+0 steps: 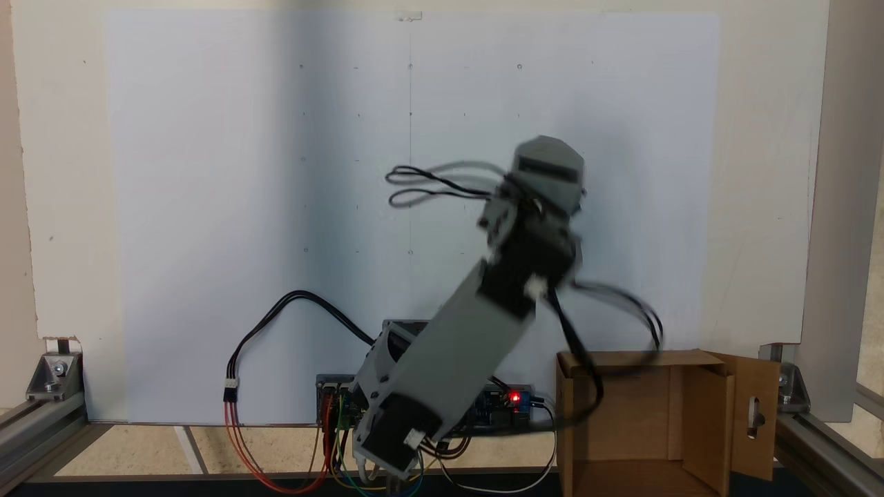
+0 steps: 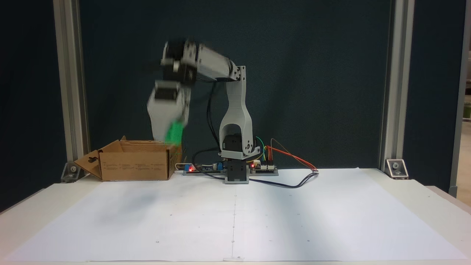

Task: Grasp a green dice and put it in the bin.

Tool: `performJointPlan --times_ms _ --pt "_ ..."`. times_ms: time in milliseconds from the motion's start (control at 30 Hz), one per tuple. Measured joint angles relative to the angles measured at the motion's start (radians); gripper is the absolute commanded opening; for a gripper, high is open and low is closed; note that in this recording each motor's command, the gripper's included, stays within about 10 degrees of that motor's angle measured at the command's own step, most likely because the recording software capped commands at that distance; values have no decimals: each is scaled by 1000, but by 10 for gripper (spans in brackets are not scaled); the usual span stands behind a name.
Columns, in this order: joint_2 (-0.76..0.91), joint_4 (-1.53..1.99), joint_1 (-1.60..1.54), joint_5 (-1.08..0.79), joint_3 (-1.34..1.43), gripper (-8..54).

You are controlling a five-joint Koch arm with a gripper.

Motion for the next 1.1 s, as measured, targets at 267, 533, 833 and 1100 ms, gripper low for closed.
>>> performJointPlan --times_ms 267,533,833,1100 --pt "6 170 466 60 -212 115" --pt "-20 140 1005 60 -222 115" --pt "-284 135 1187 60 -222 115" --pt "-393 -130 1200 58 -25 115"
